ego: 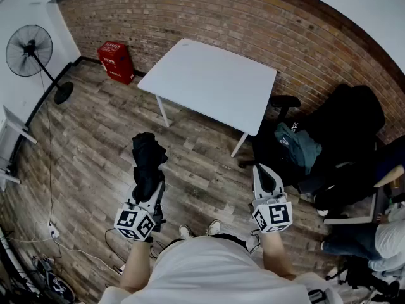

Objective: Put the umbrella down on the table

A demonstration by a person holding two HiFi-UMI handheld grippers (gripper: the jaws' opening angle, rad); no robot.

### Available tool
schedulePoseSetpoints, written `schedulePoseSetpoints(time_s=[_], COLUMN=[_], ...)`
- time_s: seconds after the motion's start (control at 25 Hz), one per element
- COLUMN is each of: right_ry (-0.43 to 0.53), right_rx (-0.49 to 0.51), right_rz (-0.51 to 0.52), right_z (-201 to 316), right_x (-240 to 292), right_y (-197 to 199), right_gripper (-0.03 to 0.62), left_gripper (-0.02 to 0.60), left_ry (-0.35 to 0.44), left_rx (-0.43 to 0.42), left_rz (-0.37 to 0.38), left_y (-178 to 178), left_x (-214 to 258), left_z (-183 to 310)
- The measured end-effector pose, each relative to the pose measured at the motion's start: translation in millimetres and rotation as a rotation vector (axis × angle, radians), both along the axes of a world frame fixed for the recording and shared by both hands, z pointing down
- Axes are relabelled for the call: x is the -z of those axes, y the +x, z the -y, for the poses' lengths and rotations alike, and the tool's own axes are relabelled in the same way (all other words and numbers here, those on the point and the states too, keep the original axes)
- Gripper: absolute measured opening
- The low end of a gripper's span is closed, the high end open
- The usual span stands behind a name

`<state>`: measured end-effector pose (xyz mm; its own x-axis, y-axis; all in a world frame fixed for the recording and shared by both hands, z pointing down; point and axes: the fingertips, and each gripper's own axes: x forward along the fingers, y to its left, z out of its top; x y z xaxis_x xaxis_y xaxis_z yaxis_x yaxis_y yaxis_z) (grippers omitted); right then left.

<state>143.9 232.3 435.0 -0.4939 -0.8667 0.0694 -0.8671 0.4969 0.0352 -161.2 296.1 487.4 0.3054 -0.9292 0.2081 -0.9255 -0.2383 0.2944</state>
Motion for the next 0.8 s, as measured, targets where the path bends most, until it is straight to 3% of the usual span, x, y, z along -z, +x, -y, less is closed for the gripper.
schedulePoseSetpoints(time_s=[0.28, 0.48, 0.8], right_ry=[0.000, -0.026, -0.033], right_rx=[0.002, 0.033, 0.078], right_rz=[-0.002, 0.092, 0.095], right_z=[-5.0, -2.8, -1.1], right_x=[1.6, -0.6, -11.3], right_y=[9.5, 18.2, 34.4], right_gripper=[0.018, 0.018, 0.020], left_gripper=[0.236, 0.236, 0.236], left_ry=[0.006, 0.007, 0.016], left_rx=[-0.002, 0.014, 0.056], left_rz=[-0.004, 0.003, 0.014], left_y=[10.9, 18.1, 35.8], left_x=[5.2, 4.1, 5.5], left_z=[-7.4, -9.8, -19.5])
